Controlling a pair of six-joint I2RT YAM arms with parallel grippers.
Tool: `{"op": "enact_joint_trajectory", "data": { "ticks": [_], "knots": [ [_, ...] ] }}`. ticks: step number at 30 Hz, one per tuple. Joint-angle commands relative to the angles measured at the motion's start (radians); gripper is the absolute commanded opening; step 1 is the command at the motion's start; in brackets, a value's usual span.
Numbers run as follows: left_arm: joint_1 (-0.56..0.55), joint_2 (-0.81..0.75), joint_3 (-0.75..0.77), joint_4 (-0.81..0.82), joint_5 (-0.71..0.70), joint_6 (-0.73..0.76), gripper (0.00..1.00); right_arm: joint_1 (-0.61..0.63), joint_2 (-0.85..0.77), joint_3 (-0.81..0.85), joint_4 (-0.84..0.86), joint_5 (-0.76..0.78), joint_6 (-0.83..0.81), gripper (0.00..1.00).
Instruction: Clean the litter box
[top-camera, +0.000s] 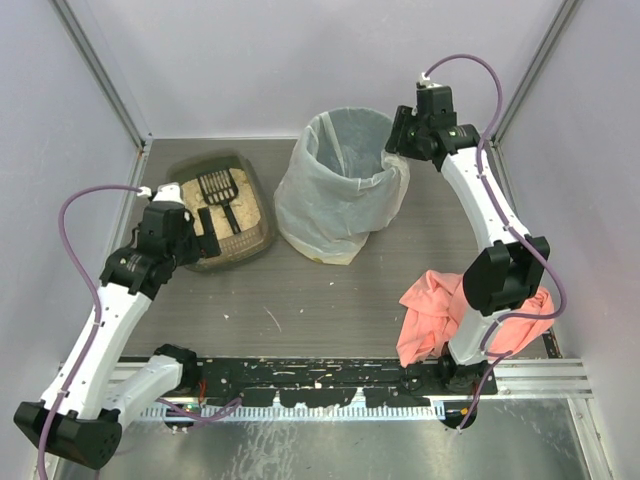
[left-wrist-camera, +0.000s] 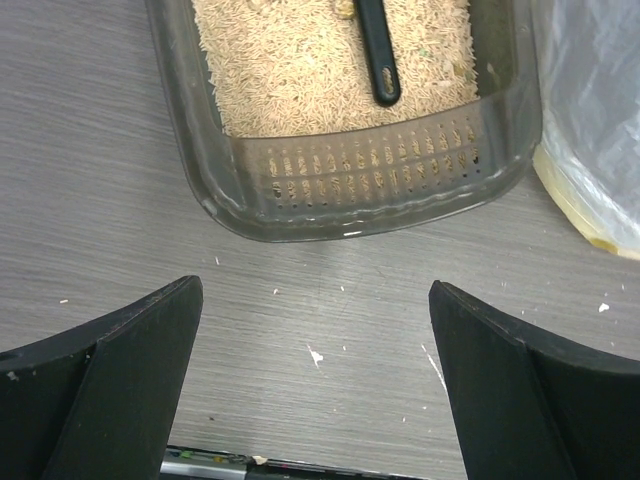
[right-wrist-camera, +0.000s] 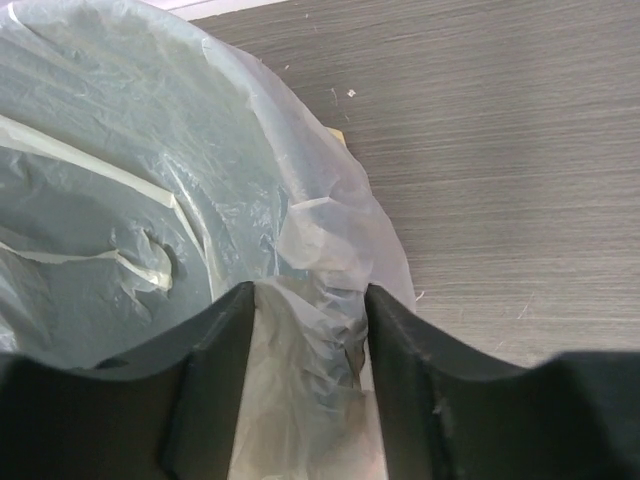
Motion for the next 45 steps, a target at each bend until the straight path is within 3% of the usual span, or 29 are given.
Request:
{"op": "enact_joint_trajectory", "data": {
  "ticks": [1, 7, 15, 21, 27, 38, 45],
  "knots": [
    [0.007, 0.027, 0.033, 0.034, -0.087, -0.078, 0.98, -0.004, -0.050, 0.072, 0.042, 0.039, -0.001, 0.63],
    [0.032, 0.097, 0.011, 0.082, -0.154, -0.157, 0.98, -0.004, -0.209, 0.012, 0.145, 0.098, -0.026, 0.79],
    [0.158, 0.238, -0.028, 0.260, -0.168, -0.179, 0.98, -0.003, -0.509, -0.314, 0.333, 0.013, -0.030, 0.89],
    [0.254, 0.438, -0.005, 0.421, -0.061, -0.121, 0.98, -0.003, -0.591, -0.428, 0.360, -0.115, 0.001, 0.89],
    [0.330, 0.612, 0.066, 0.466, 0.021, -0.089, 0.98, -0.004, -0.635, -0.466, 0.341, -0.178, 0.034, 0.89],
    [0.454, 0.665, -0.008, 0.618, 0.246, -0.077, 1.00, -0.002, -0.658, -0.510, 0.362, -0.264, 0.069, 0.79],
    [0.472, 0.705, -0.019, 0.645, 0.266, -0.066, 0.77, -0.003, -0.660, -0.525, 0.374, -0.286, 0.083, 0.78]
  ]
}}
